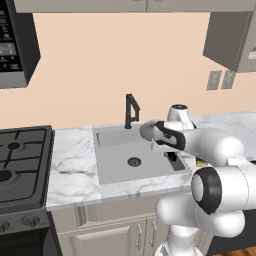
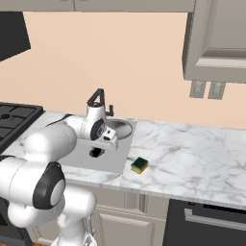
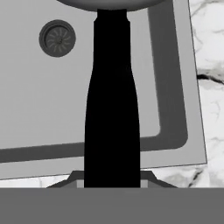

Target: Pick the pan and sponge and place them into the sink. Then turn on the water.

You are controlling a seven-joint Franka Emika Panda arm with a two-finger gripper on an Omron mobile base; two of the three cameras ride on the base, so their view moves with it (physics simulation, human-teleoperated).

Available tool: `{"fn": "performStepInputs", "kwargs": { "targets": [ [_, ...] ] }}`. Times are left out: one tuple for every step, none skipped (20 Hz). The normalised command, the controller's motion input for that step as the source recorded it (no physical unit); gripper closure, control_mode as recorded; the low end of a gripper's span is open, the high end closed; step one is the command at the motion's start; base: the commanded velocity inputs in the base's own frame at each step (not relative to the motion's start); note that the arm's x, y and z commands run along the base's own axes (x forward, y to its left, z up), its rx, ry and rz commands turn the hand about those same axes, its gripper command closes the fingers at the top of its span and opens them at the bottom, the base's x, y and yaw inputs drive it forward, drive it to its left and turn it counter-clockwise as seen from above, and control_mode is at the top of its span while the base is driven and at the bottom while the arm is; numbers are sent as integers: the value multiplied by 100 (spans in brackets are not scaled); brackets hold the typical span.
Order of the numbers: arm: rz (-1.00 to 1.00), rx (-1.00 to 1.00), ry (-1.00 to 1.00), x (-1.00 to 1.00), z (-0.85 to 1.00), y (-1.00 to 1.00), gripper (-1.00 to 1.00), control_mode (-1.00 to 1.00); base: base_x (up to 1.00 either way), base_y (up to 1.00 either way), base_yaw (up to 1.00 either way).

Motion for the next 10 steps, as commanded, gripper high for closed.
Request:
{"fn": "performStepInputs", "kwargs": {
  "targets": [
    [-15, 0, 0, -2, -7, 26, 100, -100, 0, 0, 0],
    [-15, 1, 0, -3, -6, 26, 100, -100, 0, 0, 0],
    [-15, 1, 0, -3, -6, 25, 100, -100, 0, 0, 0],
    [-15, 2, 0, -3, -6, 24, 100, -100, 0, 0, 0],
    [-15, 2, 0, -3, -6, 23, 100, -100, 0, 0, 0],
    [-16, 2, 0, -2, -7, 22, 100, -100, 0, 0, 0],
    [-16, 2, 0, -2, -6, 21, 100, -100, 0, 0, 0],
    [-16, 2, 0, -2, -5, 21, 100, -100, 0, 0, 0],
    [-16, 2, 0, -1, -5, 21, 100, -100, 0, 0, 0],
    [-15, 2, 1, -1, -4, 21, 100, -100, 0, 0, 0]
  ]
}}
